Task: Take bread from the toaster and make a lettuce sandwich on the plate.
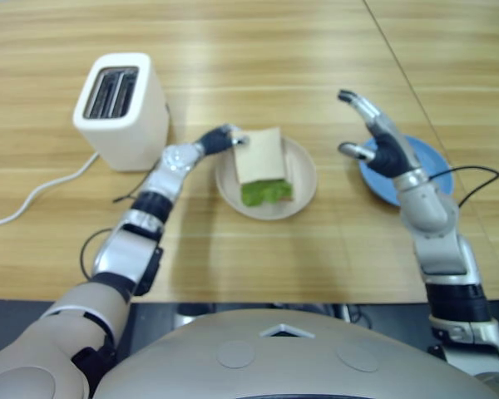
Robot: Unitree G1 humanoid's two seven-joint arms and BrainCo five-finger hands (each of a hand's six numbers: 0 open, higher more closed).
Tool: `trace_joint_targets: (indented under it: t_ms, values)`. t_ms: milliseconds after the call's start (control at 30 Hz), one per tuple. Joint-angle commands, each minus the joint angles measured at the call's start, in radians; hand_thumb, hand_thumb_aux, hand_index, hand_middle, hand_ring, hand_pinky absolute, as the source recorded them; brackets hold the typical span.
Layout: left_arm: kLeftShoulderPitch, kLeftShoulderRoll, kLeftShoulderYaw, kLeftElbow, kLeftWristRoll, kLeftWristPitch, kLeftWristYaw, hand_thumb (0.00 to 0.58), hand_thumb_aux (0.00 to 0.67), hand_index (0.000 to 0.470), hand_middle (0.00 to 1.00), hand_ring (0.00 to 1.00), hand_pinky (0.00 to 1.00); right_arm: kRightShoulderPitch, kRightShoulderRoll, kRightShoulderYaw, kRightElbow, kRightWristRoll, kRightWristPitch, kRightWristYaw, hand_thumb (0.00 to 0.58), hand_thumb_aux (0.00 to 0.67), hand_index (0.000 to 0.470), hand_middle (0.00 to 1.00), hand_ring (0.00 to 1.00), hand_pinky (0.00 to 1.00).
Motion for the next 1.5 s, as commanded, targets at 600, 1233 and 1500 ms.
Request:
trace_joint_targets:
  t_ms: [600, 1233, 1500]
  values:
    - [-0.009, -0.066, 0.071, 0.129, -0.055, 0.048, -0.181, 0.58, 0.67, 0.46, 1.0, 1.0, 1.0, -0.027, -0.056, 0.188, 0.084, -0.293, -0.067, -0.011, 0.0, 0.0, 0.0, 0.0, 0.0, 0.0]
    - [0.006, -0.047, -0.045, 0.187, 0.116, 0.031, -0.112, 0.58, 0.67, 0.46, 1.0, 1.0, 1.0, -0.032, -0.184, 0.467, 0.206, -0.583, -0.095, 0.126, 0.0, 0.0, 0.0, 0.0, 0.0, 0.0]
    - [-0.047, 0.007, 0.026, 0.106, 0.139, 0.017, 0.183, 0.0, 0.0, 0.0, 0.0, 0.0, 0.0, -0.005, -0.162, 0.586, 0.301, -0.601, -0.078, 0.188, 0.0, 0.0, 0.0, 0.0, 0.0, 0.0]
